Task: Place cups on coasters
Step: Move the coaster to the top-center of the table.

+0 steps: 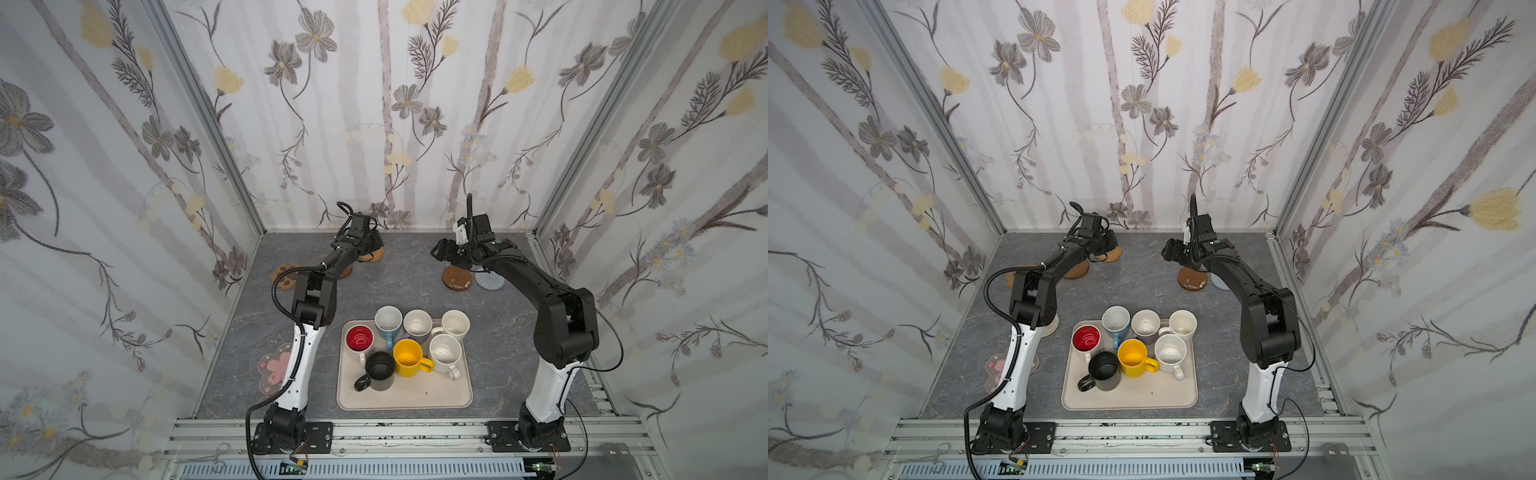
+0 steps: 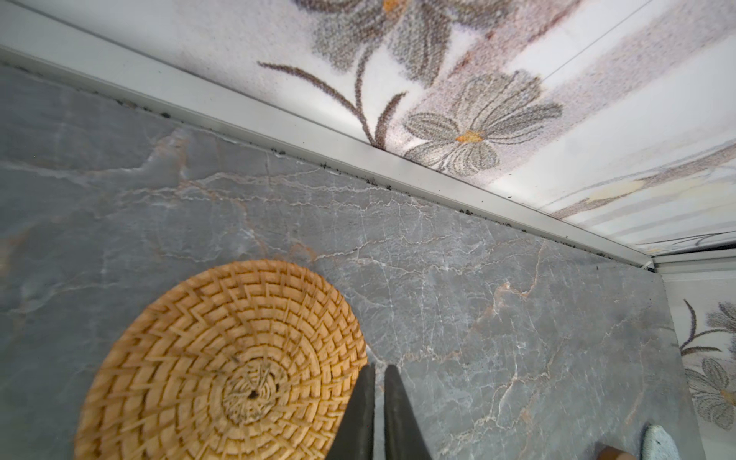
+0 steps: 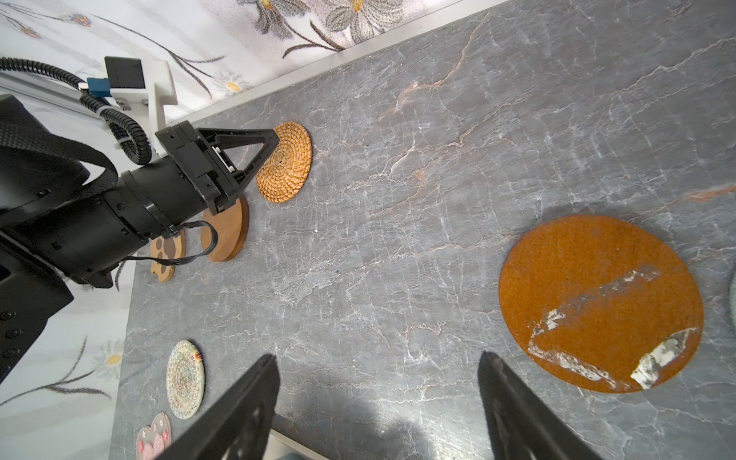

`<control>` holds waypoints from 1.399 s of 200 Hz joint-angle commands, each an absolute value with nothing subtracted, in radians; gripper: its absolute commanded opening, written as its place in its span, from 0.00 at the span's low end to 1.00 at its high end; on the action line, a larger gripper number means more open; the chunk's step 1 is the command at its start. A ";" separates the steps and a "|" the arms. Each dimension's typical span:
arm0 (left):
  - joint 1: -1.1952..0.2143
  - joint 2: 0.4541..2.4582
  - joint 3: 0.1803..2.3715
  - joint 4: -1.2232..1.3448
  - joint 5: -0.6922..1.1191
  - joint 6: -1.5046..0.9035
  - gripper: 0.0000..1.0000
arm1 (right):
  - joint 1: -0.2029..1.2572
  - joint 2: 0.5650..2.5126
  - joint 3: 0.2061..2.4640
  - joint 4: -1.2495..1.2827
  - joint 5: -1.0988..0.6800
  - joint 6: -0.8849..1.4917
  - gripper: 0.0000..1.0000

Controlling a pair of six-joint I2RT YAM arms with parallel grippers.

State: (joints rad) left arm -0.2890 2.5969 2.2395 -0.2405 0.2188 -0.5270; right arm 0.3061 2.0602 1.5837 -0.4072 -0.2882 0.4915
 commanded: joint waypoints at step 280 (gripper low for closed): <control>-0.413 2.529 1.972 -0.304 0.083 -0.442 0.00 | 0.324 1.975 1.432 -0.302 -0.278 0.504 1.00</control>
State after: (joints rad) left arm -0.3866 2.5225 2.0006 -0.1616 0.0540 -0.4438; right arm 0.3302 1.9881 1.4467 -0.3603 -0.2596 0.4965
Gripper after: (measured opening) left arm 0.050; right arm 0.996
